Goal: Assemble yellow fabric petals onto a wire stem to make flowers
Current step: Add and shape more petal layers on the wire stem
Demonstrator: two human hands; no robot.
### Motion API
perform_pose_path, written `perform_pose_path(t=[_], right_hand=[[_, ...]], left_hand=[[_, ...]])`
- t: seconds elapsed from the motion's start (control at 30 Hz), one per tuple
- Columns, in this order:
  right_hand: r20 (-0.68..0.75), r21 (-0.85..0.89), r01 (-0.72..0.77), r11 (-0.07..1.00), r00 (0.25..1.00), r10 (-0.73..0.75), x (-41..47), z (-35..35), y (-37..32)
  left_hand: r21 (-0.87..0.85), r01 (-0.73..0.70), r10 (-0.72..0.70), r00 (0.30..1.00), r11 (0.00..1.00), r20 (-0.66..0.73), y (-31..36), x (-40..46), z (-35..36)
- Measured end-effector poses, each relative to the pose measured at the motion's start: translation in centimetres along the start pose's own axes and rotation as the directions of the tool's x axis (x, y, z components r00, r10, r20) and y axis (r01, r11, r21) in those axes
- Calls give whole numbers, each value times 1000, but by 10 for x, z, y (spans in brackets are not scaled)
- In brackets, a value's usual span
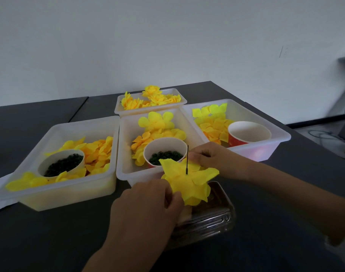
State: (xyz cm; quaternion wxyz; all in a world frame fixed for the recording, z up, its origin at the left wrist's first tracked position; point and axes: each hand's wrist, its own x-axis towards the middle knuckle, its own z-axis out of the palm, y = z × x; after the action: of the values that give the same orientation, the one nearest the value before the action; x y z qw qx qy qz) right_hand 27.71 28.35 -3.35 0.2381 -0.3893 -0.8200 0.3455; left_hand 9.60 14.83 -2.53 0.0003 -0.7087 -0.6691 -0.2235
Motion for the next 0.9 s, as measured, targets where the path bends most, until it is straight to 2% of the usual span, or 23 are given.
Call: perform_pose_path(t=[0.1,0.17,0.3,0.37,0.47,0.53,0.6,0.7,0.8,0.9], right_hand=[[-50,131,-101,986,993,108,-4,-12,-11],[-62,218,-137,966,986,154,-5,-29,-17],[-232,214,-155,965,951,204,1,-72,-20],[-343,169,-137,976,920,188,11,-94,-17],[-456,74,-183,980,868,196,34,-120,-2],[-471,-20,-257,966,855,217,52,-130,13],[-454,-195,-337,921,864,220,66,-133,30],[-355,-506,-350,788,917,179,82,-125,59],[-207,-631,-328,703,944,255,95,-109,83],[-161,-749,-316,582,940,302,110,-99,98]], left_hand=[[-81,13,-15,999,997,-31,-8,0,-14],[-152,-38,20,993,988,-117,-17,2,-22],[-199,-20,-29,971,980,-238,-26,12,-40],[-229,-61,-13,952,971,-306,-26,16,-44],[-191,-220,142,925,957,-352,-16,19,-40],[-179,-320,248,908,930,-337,-7,19,-35],[-187,-399,322,884,898,-340,-4,21,-28],[-265,-441,335,870,858,-361,-5,27,-20],[-391,-355,248,922,849,-298,-9,40,-17],[-507,-348,246,934,789,-259,-13,44,-19]])
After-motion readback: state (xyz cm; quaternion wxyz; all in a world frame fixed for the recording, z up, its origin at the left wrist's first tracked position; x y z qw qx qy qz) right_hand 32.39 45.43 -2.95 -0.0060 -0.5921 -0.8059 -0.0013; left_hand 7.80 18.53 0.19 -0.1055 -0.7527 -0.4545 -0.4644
